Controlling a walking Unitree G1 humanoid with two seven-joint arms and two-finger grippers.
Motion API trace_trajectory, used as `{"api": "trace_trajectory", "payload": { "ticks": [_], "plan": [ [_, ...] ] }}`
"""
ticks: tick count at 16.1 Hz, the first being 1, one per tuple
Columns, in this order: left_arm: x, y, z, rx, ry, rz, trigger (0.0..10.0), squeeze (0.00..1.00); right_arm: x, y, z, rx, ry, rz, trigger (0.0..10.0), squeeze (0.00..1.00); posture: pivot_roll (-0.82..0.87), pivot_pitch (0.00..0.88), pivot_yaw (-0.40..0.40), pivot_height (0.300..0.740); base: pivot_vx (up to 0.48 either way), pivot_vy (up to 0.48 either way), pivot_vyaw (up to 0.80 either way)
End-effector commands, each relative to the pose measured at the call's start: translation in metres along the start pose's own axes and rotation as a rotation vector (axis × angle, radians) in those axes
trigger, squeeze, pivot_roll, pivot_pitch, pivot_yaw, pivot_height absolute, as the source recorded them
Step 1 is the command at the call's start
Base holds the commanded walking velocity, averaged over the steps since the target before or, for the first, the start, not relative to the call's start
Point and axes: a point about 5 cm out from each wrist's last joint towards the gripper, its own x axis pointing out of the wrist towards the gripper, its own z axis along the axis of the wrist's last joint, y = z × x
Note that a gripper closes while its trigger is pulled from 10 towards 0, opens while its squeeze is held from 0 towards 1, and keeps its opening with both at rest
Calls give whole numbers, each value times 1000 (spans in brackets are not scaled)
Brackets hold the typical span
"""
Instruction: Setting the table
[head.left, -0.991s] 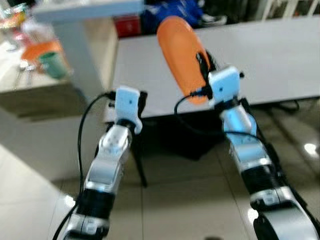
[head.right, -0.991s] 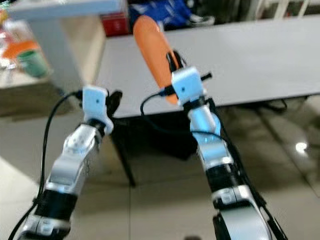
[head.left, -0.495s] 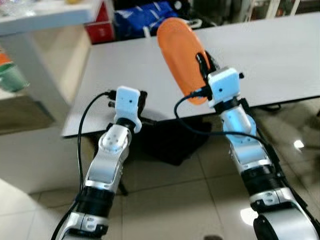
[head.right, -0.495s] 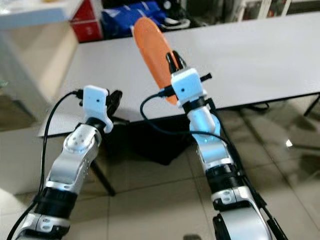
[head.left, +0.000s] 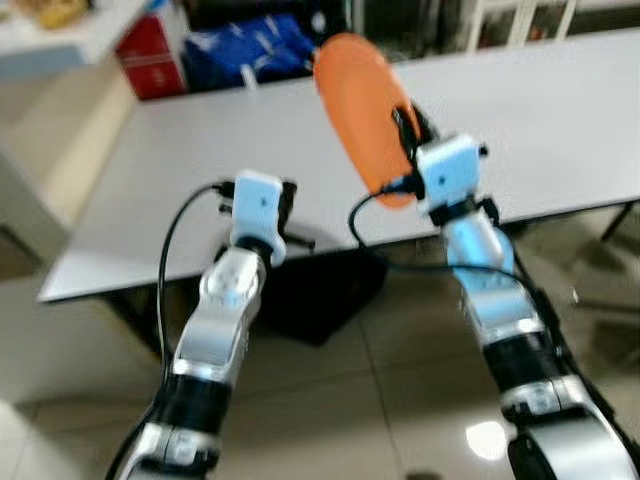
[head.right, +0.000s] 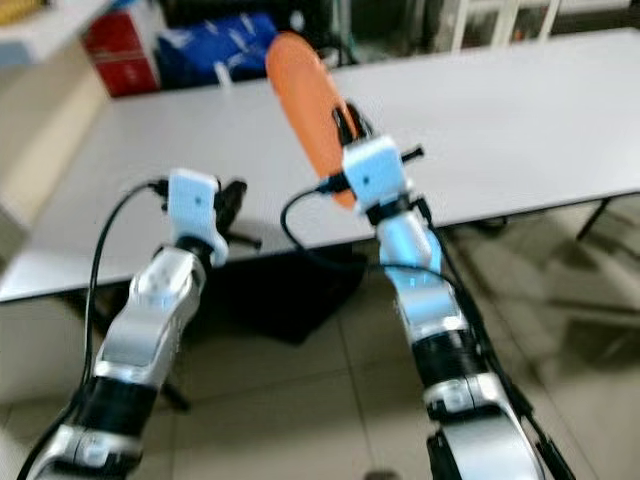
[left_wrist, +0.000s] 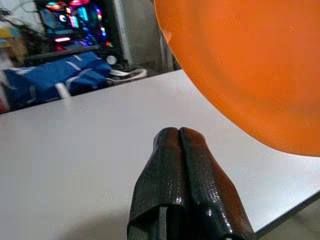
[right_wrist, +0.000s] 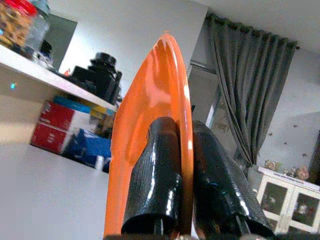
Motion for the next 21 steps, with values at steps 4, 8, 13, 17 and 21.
{"api": "trace_trajectory", "payload": {
  "ticks": [4,8,13,17,21],
  "plan": [
    [2,0,2,-11,-6,4,10000,0,7,-8,10,-11,-48,-23,0,0,-161,0,111,740,313,-362,0],
    [2,-1,3,-21,-19,6,10000,0,8,-7,10,-2,-46,-19,0,0,-159,0,109,740,188,0,0],
    [4,-2,4,3,-18,18,10000,0,10,-5,11,2,-53,-11,0,0,-157,0,105,740,322,161,0],
    [4,-2,5,1,-22,16,10000,0,11,-4,12,7,-57,-8,0,0,-157,0,105,740,442,0,0],
    [5,-3,5,-1,-23,17,10000,0,13,-1,13,17,-64,-1,0,0,-157,0,106,740,445,0,0]
  ]
}}
